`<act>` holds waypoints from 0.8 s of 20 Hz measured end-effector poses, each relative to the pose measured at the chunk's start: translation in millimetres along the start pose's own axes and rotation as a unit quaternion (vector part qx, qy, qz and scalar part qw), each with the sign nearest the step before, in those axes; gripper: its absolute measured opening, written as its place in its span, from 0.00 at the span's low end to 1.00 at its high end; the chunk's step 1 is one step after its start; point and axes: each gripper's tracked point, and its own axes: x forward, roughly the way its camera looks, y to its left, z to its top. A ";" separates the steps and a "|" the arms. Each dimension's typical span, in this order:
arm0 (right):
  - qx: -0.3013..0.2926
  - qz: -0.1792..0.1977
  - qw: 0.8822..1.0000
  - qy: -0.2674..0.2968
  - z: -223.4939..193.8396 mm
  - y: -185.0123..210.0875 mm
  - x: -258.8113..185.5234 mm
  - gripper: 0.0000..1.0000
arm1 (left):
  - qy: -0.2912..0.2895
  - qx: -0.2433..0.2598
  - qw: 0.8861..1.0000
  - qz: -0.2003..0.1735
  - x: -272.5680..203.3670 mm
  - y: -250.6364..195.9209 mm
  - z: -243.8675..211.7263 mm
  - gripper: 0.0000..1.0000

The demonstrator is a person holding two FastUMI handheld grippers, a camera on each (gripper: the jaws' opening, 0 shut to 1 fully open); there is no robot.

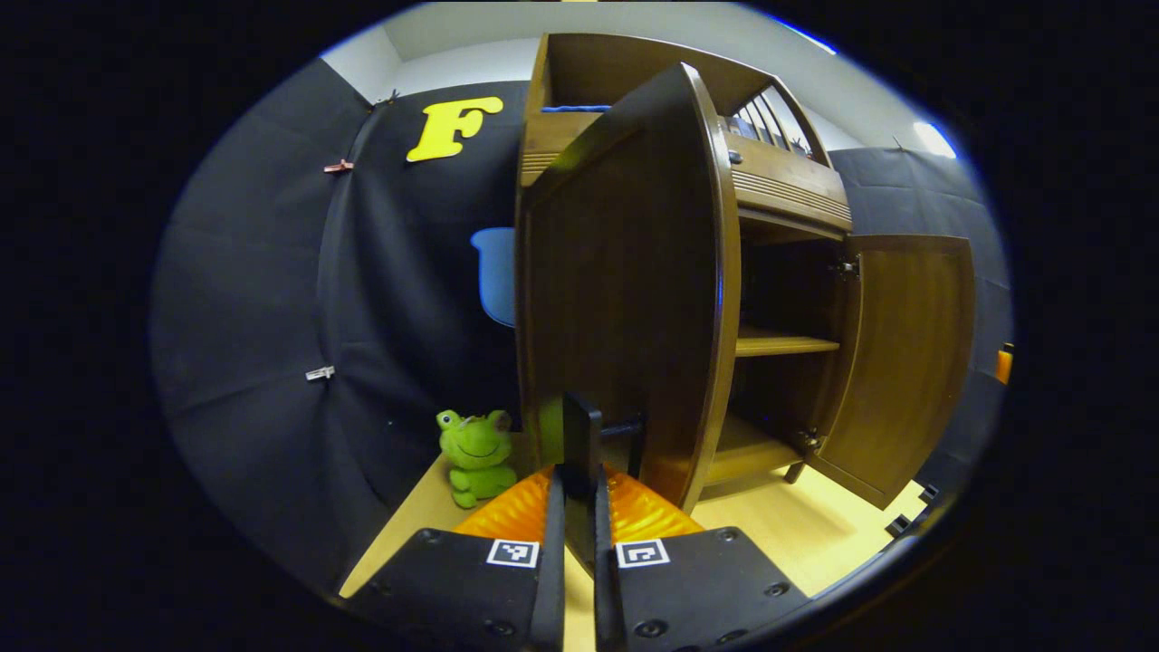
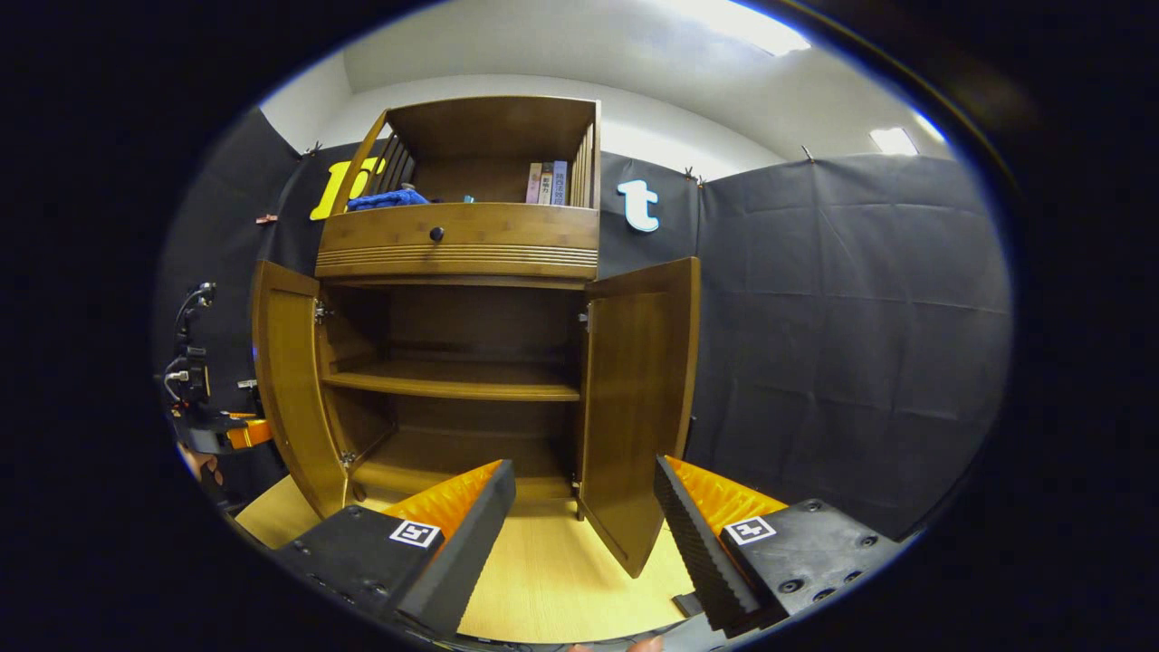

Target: Open the right door of the double-door shoe cabinet with the right hand, and open the left door with the left hand.

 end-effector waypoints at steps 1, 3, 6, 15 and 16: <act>-0.002 0.003 1.000 0.000 1.1 3.5 0.1 0.98 | 0.000 -0.004 1.000 0.004 -1.6 7.1 0.7 0.16; -0.002 0.007 1.000 0.000 4.6 7.4 -2.2 0.98 | 0.000 -0.009 1.000 0.009 -4.2 20.5 0.2 0.13; 0.003 0.012 1.000 -0.003 8.0 14.5 -4.9 0.98 | -0.006 -0.016 1.000 0.026 -7.6 42.7 0.5 0.10; 0.029 0.025 0.999 -0.001 13.8 26.7 2.9 0.98 | -0.027 0.002 1.000 0.007 -13.8 56.4 7.0 0.07; 0.030 0.027 0.999 -0.003 14.8 27.8 0.7 0.98 | -0.031 0.004 0.999 0.008 -15.5 56.5 9.3 0.07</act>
